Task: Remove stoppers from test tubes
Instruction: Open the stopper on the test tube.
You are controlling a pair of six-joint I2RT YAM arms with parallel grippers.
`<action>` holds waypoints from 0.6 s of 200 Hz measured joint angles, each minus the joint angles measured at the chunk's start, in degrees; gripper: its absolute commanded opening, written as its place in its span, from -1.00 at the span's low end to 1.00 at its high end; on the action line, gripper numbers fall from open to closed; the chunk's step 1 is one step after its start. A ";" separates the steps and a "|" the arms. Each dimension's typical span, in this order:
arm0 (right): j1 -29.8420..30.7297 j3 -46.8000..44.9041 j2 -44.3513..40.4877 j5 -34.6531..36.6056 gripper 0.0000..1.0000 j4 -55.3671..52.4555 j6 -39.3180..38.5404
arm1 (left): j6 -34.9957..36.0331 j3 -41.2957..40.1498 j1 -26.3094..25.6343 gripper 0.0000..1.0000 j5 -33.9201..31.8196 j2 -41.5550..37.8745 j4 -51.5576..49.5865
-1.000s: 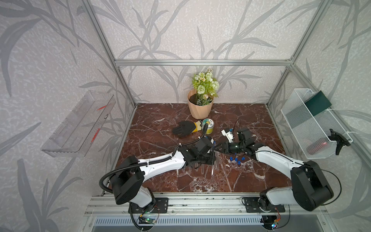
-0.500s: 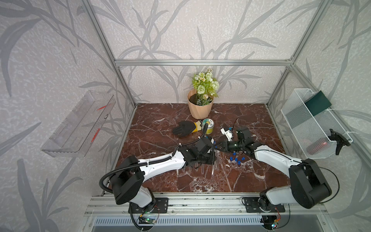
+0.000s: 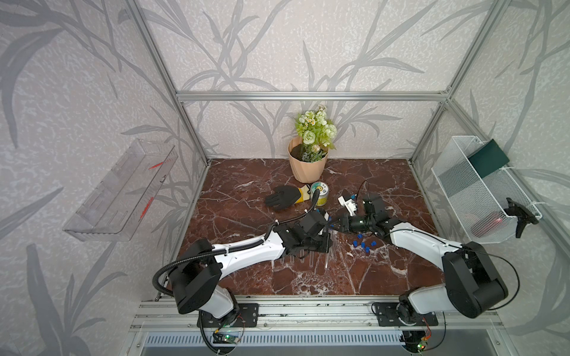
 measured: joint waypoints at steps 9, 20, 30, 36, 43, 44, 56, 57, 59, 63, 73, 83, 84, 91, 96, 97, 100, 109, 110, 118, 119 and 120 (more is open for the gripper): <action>0.00 0.00 0.13 -0.04 -0.71 0.09 0.02 | 0.00 0.00 0.00 -1.00 -0.02 0.00 -0.13; 0.00 0.00 0.17 -0.04 -0.72 0.09 0.02 | 0.02 0.00 0.00 -1.00 -0.07 0.00 -0.20; 0.00 0.00 0.17 -0.04 -0.73 0.09 0.02 | 0.02 0.00 0.00 -1.00 -0.09 0.00 -0.22; 0.00 0.02 0.17 -0.04 -0.74 0.09 0.02 | 0.04 0.00 0.00 -1.00 -0.11 0.00 -0.22; 0.00 0.07 0.20 -0.04 -0.76 0.09 0.02 | 0.04 0.00 0.00 -1.00 -0.13 0.00 -0.22; 0.00 0.07 0.20 -0.04 -0.76 0.09 0.02 | 0.04 0.00 0.00 -1.00 -0.15 0.00 -0.20; 0.00 0.09 0.22 -0.02 -0.78 0.07 0.00 | 0.04 0.00 0.00 -1.00 -0.15 0.00 -0.20; 0.00 0.09 0.22 -0.04 -0.78 0.07 0.00 | 0.04 0.00 0.00 -1.00 -0.15 0.00 -0.20; 0.00 0.09 0.22 -0.02 -0.79 0.07 0.00 | 0.04 0.00 0.00 -1.00 -0.15 0.00 -0.20; 0.00 0.09 0.24 -0.02 -0.80 0.07 -0.02 | 0.04 0.00 0.00 -1.00 -0.15 0.00 -0.20; 0.00 0.11 0.28 -0.02 -0.81 0.04 -0.07 | 0.04 0.00 0.00 -1.00 -0.15 0.00 -0.22; 0.00 0.28 0.33 -0.02 -0.83 -0.13 -0.15 | 0.02 0.00 0.00 -1.00 -0.20 0.00 -0.22; 0.00 0.31 0.33 -0.02 -0.83 -0.20 -0.15 | 0.04 0.00 0.00 -1.00 -0.20 0.00 -0.22; 0.00 0.55 0.37 -0.02 -0.84 -0.39 -0.24 | 0.02 0.00 0.00 -1.00 -0.22 0.00 -0.17; 0.02 0.72 0.39 -0.02 -0.85 -0.52 -0.35 | 0.04 0.00 0.00 -1.00 -0.28 0.00 -0.11; 0.02 0.76 0.39 -0.02 -0.85 -0.63 -0.39 | 0.02 0.00 0.00 -1.00 -0.28 0.00 -0.11; 0.04 0.90 0.44 0.00 -0.85 -0.72 -0.42 | 0.02 0.00 0.02 -1.00 -0.33 0.00 -0.07; 0.04 1.20 0.48 0.04 -0.86 -1.11 -0.68 | 0.04 0.00 0.07 -1.00 -0.37 0.00 0.04; 0.04 1.27 0.48 0.04 -0.86 -1.20 -0.74 | 0.04 0.00 0.07 -1.00 -0.37 0.00 0.04; 0.04 1.66 0.57 0.09 -0.87 -1.90 -1.07 | 0.02 0.00 0.07 -1.00 -0.39 0.00 0.13; 0.04 1.70 0.57 0.09 -0.87 -1.95 -1.07 | 0.02 0.00 0.07 -1.00 -0.39 0.00 0.15; 0.04 1.75 0.59 0.09 -0.87 -1.99 -1.09 | 0.02 0.00 0.07 -1.00 -0.42 0.00 0.17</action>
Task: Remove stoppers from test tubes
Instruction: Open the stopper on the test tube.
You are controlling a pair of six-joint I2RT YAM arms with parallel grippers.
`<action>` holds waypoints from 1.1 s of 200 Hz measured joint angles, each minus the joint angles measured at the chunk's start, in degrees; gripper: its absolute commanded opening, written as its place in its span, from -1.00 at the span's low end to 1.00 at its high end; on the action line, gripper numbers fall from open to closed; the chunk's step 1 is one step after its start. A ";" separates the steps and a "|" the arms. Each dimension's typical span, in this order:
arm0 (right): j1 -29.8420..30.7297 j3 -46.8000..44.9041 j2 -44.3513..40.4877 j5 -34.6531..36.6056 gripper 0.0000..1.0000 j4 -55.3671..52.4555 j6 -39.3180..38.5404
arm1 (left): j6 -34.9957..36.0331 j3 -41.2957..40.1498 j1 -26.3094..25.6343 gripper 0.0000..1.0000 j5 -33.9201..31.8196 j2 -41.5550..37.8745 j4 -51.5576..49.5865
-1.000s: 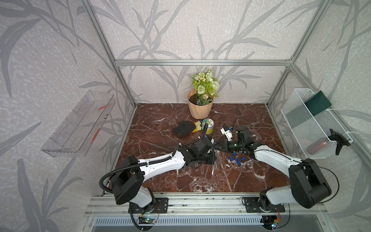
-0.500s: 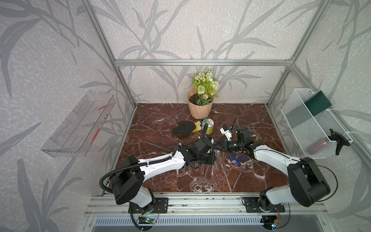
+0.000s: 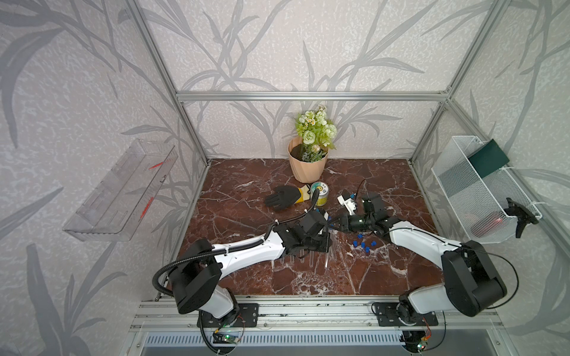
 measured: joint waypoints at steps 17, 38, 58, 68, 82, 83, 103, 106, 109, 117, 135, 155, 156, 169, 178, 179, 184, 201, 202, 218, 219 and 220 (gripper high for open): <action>0.00 1.03 0.20 0.24 -0.88 -1.62 -0.90 | 0.02 0.00 0.02 -1.00 -0.24 0.00 0.13; 0.00 2.19 0.42 0.57 -0.89 -3.21 -1.70 | 0.02 0.00 0.07 -1.00 -0.57 0.00 0.50; -0.02 3.26 0.48 1.11 -0.90 -4.83 -2.73 | 0.00 0.00 0.11 -1.00 -0.85 0.00 0.87; -0.04 4.00 0.52 1.40 -0.90 -6.05 -3.34 | 0.02 0.00 0.13 -1.00 -0.96 -0.02 1.11; -0.07 5.11 0.52 1.92 -0.90 -7.85 -4.50 | 0.02 0.02 0.20 -1.00 -1.11 -0.02 1.53; -0.07 5.16 0.52 1.95 -0.90 -7.93 -4.55 | 0.02 0.02 0.20 -1.00 -1.11 -0.02 1.55; -0.17 6.47 0.52 2.51 -0.90 -10.01 -6.01 | 0.02 0.02 0.22 -1.00 -1.27 -0.04 2.19; -0.20 6.64 0.52 2.56 -0.90 -10.34 -6.19 | 0.02 0.02 0.22 -1.00 -1.27 -0.04 2.25; -0.24 6.80 0.52 2.62 -0.90 -10.69 -6.51 | 0.02 0.02 0.20 -1.00 -1.29 -0.04 2.36; -0.28 7.17 0.52 2.86 -0.90 -11.39 -6.93 | 0.04 0.02 0.20 -1.00 -1.27 -0.07 2.49; -0.31 8.13 0.52 3.30 -0.90 -12.94 -7.98 | 0.04 0.02 0.22 -1.00 -1.27 -0.11 2.84; -0.39 8.90 0.52 3.85 -0.90 -14.19 -8.70 | 0.02 0.02 0.22 -1.00 -1.27 -0.13 3.26; -0.39 8.92 0.52 3.89 -0.90 -14.23 -8.70 | 0.02 0.02 0.22 -1.00 -1.29 -0.13 3.26; -0.44 9.29 0.52 4.09 -0.90 -14.91 -8.98 | 0.04 0.02 0.22 -1.00 -1.27 -0.13 3.43; -0.44 9.51 0.52 4.22 -0.90 -15.13 -9.11 | 0.02 0.02 0.22 -1.00 -1.31 -0.13 3.52; -0.44 9.55 0.52 4.24 -0.90 -15.13 -9.11 | 0.02 0.02 0.22 -1.00 -1.33 -0.13 3.54; -0.44 9.60 0.52 4.33 -0.91 -15.23 -9.18 | 0.02 0.02 0.22 -1.00 -1.36 -0.13 3.58; -0.44 9.79 0.52 4.50 -0.91 -15.78 -9.29 | 0.02 0.04 0.22 -1.00 -1.33 -0.13 3.52; -0.44 9.81 0.52 4.52 -0.91 -15.85 -9.33 | 0.04 0.04 0.22 -1.00 -1.33 -0.13 3.52; -0.44 10.49 0.52 4.85 -0.91 -16.57 -9.49 | 0.02 0.26 0.22 -1.00 -1.46 -0.13 3.54; -0.44 10.51 0.52 4.85 -0.91 -16.59 -9.49 | 0.02 0.26 0.22 -1.00 -1.49 -0.13 3.52; -0.44 10.54 0.52 4.87 -0.91 -16.59 -9.49 | 0.02 0.28 0.22 -1.00 -1.49 -0.13 3.54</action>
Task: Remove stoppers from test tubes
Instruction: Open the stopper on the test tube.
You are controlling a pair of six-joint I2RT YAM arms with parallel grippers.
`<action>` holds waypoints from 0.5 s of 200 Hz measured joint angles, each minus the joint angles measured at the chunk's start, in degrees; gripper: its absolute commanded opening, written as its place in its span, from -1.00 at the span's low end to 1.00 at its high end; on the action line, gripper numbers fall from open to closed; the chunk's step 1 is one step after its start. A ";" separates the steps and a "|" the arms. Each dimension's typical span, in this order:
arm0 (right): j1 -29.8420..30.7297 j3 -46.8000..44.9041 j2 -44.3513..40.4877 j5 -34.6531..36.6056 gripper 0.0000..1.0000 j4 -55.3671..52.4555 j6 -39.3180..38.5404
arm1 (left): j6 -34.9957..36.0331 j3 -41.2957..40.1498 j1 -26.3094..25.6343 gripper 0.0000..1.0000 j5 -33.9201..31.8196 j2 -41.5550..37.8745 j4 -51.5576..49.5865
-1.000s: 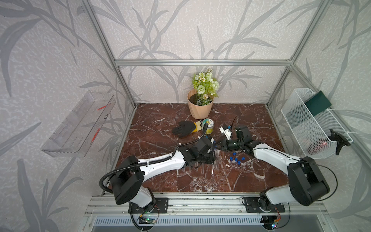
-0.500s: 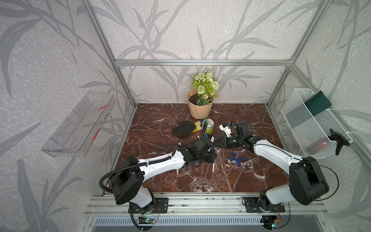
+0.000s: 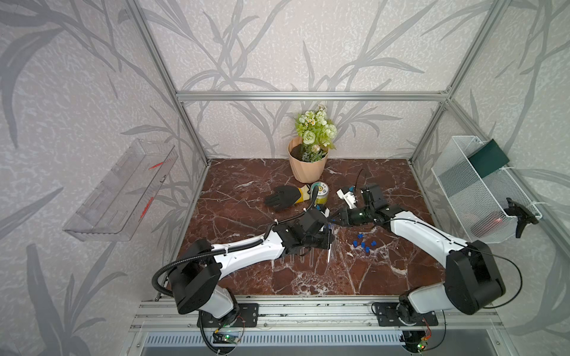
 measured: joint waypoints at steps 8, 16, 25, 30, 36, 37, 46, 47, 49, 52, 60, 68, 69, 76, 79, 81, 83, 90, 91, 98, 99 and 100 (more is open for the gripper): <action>-0.04 0.33 0.00 0.11 -0.91 -0.22 -0.11 | 0.00 0.20 0.02 -1.00 -0.11 0.00 -0.04; -0.09 0.70 0.00 0.22 -0.91 -0.55 -0.15 | 0.00 0.31 0.04 -1.00 -0.28 0.00 -0.02; -0.11 0.90 0.00 0.33 -0.92 -0.74 -0.26 | -0.02 0.52 0.04 -1.00 -0.44 0.02 -0.11; -0.17 0.96 0.00 0.37 -0.91 -0.79 -0.33 | -0.02 0.61 0.04 -1.00 -0.50 0.02 -0.17; -0.22 1.03 0.00 0.42 -0.92 -0.92 -0.39 | -0.02 0.66 0.04 -1.00 -0.55 0.02 -0.22; -0.22 1.03 0.00 0.44 -0.92 -0.94 -0.42 | -0.02 0.66 0.04 -1.00 -0.55 0.04 -0.24; -0.22 1.14 0.00 0.61 -0.91 -1.16 -0.55 | -0.02 0.83 0.04 -1.00 -0.63 0.15 -0.39; -0.22 1.16 0.00 0.61 -0.91 -1.18 -0.57 | -0.02 0.83 0.04 -1.00 -0.63 0.15 -0.42; -0.22 1.20 0.00 0.66 -0.91 -1.25 -0.59 | -0.02 0.90 0.04 -1.00 -0.63 0.17 -0.44; -0.22 1.27 0.00 0.68 -0.91 -1.29 -0.63 | -0.02 0.94 0.04 -1.00 -0.68 0.26 -0.46; -0.22 1.46 0.00 0.85 -0.91 -1.44 -0.79 | -0.02 1.07 0.04 -1.00 -0.74 0.37 -0.48; -0.22 1.60 0.00 1.11 -0.91 -1.46 -0.96 | -0.02 1.31 0.04 -1.00 -0.87 0.55 -0.55; -0.22 1.60 0.00 1.11 -0.91 -1.46 -0.98 | -0.02 1.33 0.04 -1.00 -0.87 0.57 -0.55; -0.26 1.70 0.00 1.31 -0.91 -1.60 -1.11 | -0.02 1.55 0.04 -1.00 -0.96 0.74 -0.63; -0.26 1.73 0.00 1.40 -0.92 -1.66 -1.16 | -0.02 1.68 0.04 -1.00 -0.96 0.81 -0.72; -0.26 1.75 0.00 1.49 -0.91 -1.68 -1.18 | -0.02 1.75 0.04 -1.00 -0.98 0.87 -0.74; -0.26 1.75 0.00 1.53 -0.92 -1.70 -1.20 | -0.02 1.77 0.04 -1.00 -1.01 0.92 -0.74; -0.28 1.81 0.00 1.70 -0.91 -1.84 -1.36 | -0.02 1.90 0.04 -1.00 -1.01 1.05 -0.83; -0.28 1.81 0.00 1.73 -0.91 -1.86 -1.38 | -0.02 1.90 0.04 -1.00 -1.01 1.07 -0.83; -0.28 1.81 0.00 1.90 -0.91 -1.90 -1.49 | -0.02 1.95 0.04 -1.00 -1.03 1.18 -0.83; -0.28 1.81 0.00 1.92 -0.92 -1.90 -1.49 | -0.02 1.95 0.04 -1.00 -1.03 1.20 -0.83; -0.28 1.81 0.00 1.92 -0.92 -1.92 -1.51 | -0.02 1.97 0.04 -1.00 -1.03 1.22 -0.85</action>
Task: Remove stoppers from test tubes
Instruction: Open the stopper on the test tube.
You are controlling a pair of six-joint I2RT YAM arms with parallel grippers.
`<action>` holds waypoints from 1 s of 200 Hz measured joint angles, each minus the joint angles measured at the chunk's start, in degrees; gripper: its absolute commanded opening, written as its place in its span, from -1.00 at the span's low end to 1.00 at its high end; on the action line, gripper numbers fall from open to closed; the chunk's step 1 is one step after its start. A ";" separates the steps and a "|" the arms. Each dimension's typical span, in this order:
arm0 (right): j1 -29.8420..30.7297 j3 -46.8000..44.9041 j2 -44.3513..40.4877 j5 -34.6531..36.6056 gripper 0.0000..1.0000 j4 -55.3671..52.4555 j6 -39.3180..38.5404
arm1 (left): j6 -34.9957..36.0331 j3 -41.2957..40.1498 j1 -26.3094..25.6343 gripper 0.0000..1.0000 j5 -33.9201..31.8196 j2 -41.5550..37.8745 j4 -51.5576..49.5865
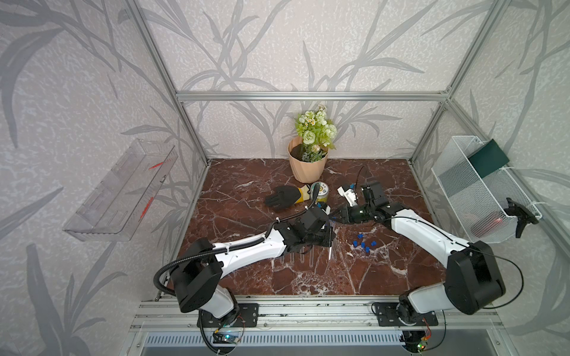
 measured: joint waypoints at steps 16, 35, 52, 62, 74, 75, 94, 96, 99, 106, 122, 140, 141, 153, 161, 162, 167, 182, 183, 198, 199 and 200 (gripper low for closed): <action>0.00 0.00 0.00 0.28 -0.92 -0.15 -0.15 | 0.00 0.07 0.00 -1.00 0.02 0.17 0.00; -0.20 0.00 -0.02 0.44 -0.92 -0.28 -0.22 | 0.00 0.15 0.00 -1.00 0.02 0.31 0.07; -0.39 0.00 -0.17 0.46 -0.92 -0.28 -0.07 | 0.00 0.15 0.00 -1.00 0.02 0.33 0.15; -0.50 0.00 -0.31 0.46 -0.91 -0.28 0.00 | 0.00 0.15 0.00 -1.00 0.02 0.33 0.15; -0.66 0.00 -0.37 0.44 -0.91 -0.26 0.28 | 0.00 0.15 0.00 -1.00 0.02 0.33 0.15; -0.68 0.00 -0.39 0.44 -0.91 -0.26 0.33 | 0.00 0.15 0.00 -1.00 0.02 0.33 0.15; -0.81 0.00 -0.50 0.39 -0.91 -0.26 0.68 | 0.00 0.15 0.00 -1.00 0.00 0.33 0.20; -0.83 0.00 -0.50 0.39 -0.91 -0.26 0.70 | 0.00 0.15 0.00 -1.00 0.00 0.33 0.22; -0.85 0.00 -0.50 0.37 -0.92 -0.26 0.79 | 0.00 0.15 0.00 -1.00 0.00 0.33 0.24; -0.94 0.00 -0.55 0.33 -0.91 -0.26 0.85 | 0.00 0.15 0.00 -1.00 0.00 0.33 0.35; -1.01 0.00 -0.76 0.28 -0.91 -0.13 1.03 | 0.00 0.15 0.00 -1.00 0.00 0.33 0.59; -1.29 -0.07 -1.20 0.26 -0.91 0.20 1.29 | -0.02 0.15 0.04 -1.00 -0.04 0.31 1.18; -1.29 -0.09 -1.22 0.26 -0.91 0.24 1.31 | -0.02 0.15 0.04 -1.00 -0.04 0.31 1.25; -1.53 -0.37 -1.75 0.28 -0.91 0.70 1.53 | -0.04 0.15 0.07 -1.00 -0.02 0.31 1.77; -1.66 -0.50 -2.05 0.28 -0.91 0.98 1.68 | -0.07 0.15 0.07 -1.00 -0.04 0.31 2.12; -1.68 -0.55 -2.10 0.28 -0.91 1.05 1.66 | -0.07 0.15 0.07 -1.00 -0.04 0.31 2.19; -1.79 -0.63 -2.27 0.26 -0.91 1.20 1.77 | -0.09 0.15 0.07 -1.00 -0.02 0.31 2.36; -1.99 -0.96 -2.73 0.20 -0.91 1.68 1.99 | -0.09 0.15 0.07 -1.00 0.00 0.26 2.75; -2.01 -0.96 -2.75 0.20 -0.91 1.70 2.01 | -0.09 0.15 0.07 -1.00 0.00 0.26 2.78; -2.14 -1.03 -2.86 0.17 -0.91 1.88 2.16 | -0.11 0.15 0.09 -1.00 0.00 0.24 2.97; -2.14 -1.03 -2.89 0.17 -0.91 1.88 2.19 | -0.11 0.15 0.09 -1.00 0.00 0.24 2.99; -2.14 -1.03 -2.89 0.17 -0.91 1.88 2.19 | -0.11 0.15 0.11 -1.00 0.00 0.24 2.99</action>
